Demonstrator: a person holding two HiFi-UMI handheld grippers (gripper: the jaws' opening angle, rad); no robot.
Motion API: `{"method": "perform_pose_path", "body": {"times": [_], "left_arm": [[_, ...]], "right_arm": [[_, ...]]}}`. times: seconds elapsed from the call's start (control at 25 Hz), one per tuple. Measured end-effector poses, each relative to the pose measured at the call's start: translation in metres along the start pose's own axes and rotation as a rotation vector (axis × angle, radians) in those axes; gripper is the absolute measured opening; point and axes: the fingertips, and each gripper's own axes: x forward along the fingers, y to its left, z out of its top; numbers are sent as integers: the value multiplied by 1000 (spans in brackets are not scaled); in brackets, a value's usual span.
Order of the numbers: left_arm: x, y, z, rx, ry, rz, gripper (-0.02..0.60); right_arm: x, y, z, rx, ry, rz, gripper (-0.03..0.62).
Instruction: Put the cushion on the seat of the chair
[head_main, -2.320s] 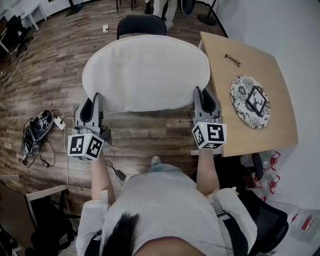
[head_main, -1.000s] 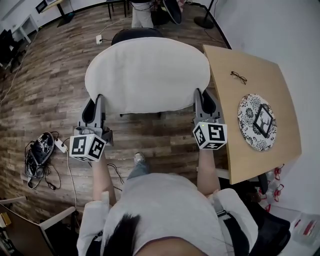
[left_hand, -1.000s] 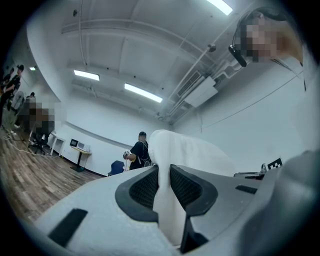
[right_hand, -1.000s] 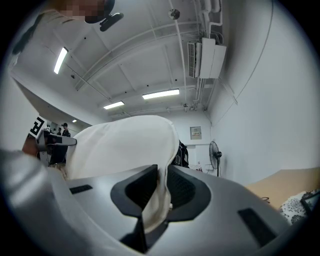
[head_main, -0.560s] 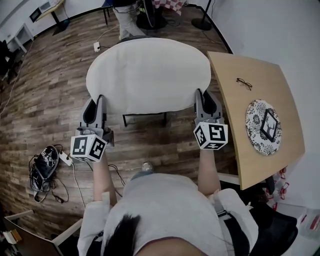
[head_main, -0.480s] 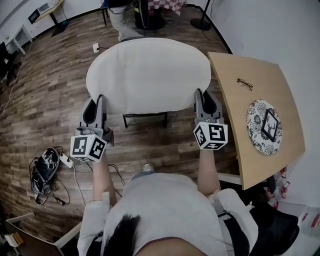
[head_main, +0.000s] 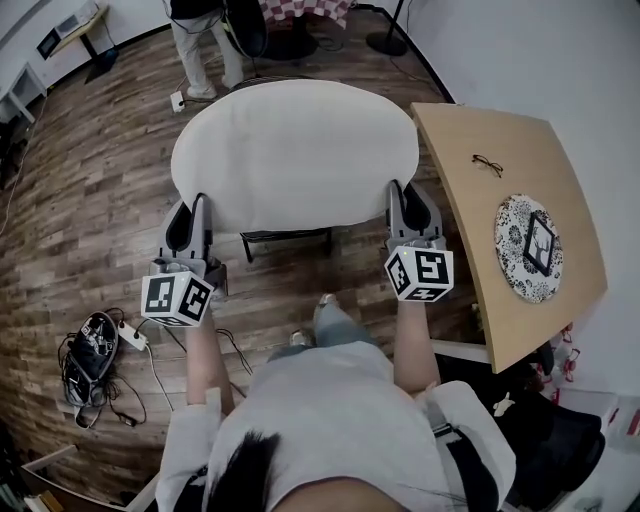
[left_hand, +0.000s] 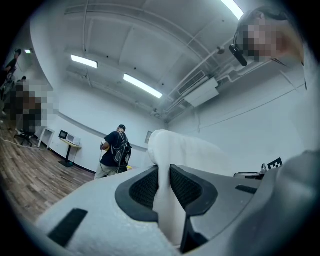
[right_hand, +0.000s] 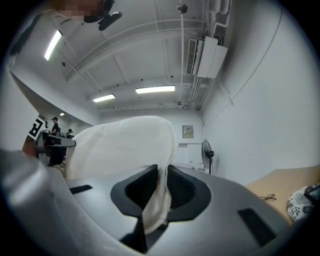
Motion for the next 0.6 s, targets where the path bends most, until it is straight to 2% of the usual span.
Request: {"method": "perform_pose_path", "body": {"times": [0.24,0.6], "left_arm": [[21,8,-11,-3,15,-1,66],[68,42,-20,4,31,51,66]], "right_arm": [[23,-9,-10,8,17,-1,43],[94,-13,-26,19,35,52,43]]}}
